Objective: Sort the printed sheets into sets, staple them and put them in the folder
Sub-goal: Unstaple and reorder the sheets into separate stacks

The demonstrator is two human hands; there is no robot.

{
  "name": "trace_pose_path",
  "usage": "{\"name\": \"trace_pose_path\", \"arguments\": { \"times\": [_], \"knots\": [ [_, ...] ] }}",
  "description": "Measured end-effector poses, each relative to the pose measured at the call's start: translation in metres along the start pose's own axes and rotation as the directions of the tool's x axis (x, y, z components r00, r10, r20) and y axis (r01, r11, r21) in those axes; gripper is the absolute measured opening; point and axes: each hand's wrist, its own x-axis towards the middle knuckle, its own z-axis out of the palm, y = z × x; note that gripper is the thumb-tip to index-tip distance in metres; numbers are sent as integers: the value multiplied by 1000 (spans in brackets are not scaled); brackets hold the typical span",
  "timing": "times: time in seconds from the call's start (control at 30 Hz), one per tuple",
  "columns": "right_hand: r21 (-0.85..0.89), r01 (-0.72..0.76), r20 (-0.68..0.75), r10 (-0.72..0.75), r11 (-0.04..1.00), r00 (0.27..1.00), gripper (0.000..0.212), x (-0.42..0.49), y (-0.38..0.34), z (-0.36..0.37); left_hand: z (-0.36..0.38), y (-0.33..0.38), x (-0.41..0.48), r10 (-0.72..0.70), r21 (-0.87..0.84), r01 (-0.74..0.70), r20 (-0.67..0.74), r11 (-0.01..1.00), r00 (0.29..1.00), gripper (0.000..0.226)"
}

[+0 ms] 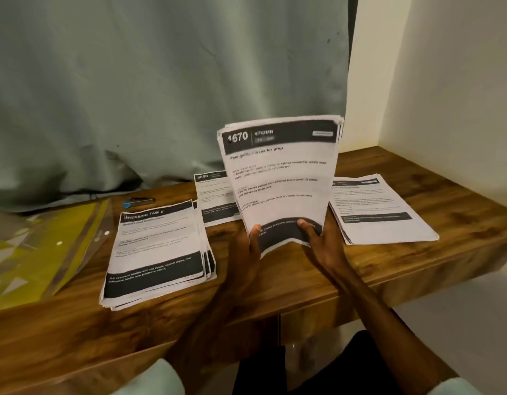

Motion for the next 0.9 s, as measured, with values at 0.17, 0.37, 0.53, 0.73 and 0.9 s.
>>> {"name": "trace_pose_path", "arguments": {
  "times": [0.17, 0.37, 0.53, 0.73, 0.9],
  "knots": [
    [5, -10, 36, 10, 1000, 999, 41, 1, 3, -4, -4, -11, 10, -96, 83, 88, 101, 993, 990, 34],
    [35, -178, 246, 164, 983, 955, 48, 11, 11, -25, -17, 4, 21, -308, 148, 288, 144, 946, 940, 34],
    [-53, -292, 330, 293, 955, 897, 51, 13, 21, -45, -32, -1, 21, -527, 71, 532, 292, 844, 798, 30],
    [-38, -377, 264, 373, 926, 890, 41, 7, 28, -46, -52, -25, 10, -585, -117, 677, 412, 726, 699, 29],
    [-81, -366, 260, 374, 927, 890, 30, 3, 23, -43, -64, -28, 0, -598, -97, 706, 459, 701, 657, 24]
  ]
}}
